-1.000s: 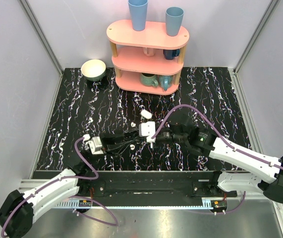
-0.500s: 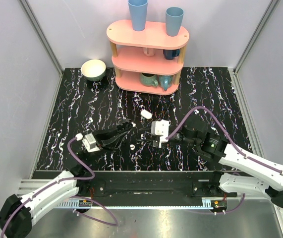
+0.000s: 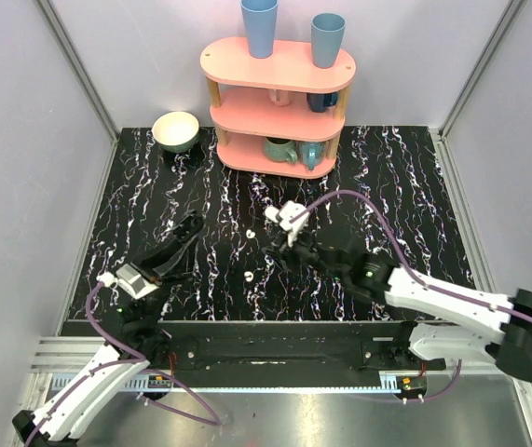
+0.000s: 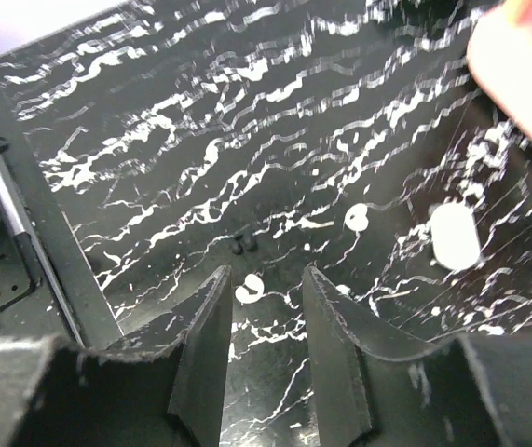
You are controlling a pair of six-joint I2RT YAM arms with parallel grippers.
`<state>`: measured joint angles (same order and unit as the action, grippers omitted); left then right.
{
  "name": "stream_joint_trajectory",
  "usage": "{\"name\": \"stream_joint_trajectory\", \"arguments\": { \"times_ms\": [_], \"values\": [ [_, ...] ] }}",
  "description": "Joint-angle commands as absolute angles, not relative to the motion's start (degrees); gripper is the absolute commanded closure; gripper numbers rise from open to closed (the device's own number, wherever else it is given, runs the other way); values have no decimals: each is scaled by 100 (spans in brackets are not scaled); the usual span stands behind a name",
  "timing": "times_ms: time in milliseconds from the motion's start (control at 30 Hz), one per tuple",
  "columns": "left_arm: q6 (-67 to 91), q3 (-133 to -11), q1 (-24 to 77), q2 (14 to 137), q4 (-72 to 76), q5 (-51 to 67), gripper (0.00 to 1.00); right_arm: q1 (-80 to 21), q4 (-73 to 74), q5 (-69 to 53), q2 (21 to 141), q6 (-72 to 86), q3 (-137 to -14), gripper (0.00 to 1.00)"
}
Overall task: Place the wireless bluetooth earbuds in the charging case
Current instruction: Pick up the left earbud from the center of the board.
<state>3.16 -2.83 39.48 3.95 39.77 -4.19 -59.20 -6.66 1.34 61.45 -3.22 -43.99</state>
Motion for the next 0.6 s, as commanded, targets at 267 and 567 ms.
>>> {"name": "stream_joint_trajectory", "arguments": {
  "times_ms": [267, 567],
  "values": [
    [44, 35, 3955, -817, 2250, -1380, 100, -5906, -88, 362, 8744, 2037, -5931, 57],
    [-132, -351, 3955, -896, 1741, -1512, 100, -5906, -668, -360, 9984, 3365, -6284, 60]
  ]
}}
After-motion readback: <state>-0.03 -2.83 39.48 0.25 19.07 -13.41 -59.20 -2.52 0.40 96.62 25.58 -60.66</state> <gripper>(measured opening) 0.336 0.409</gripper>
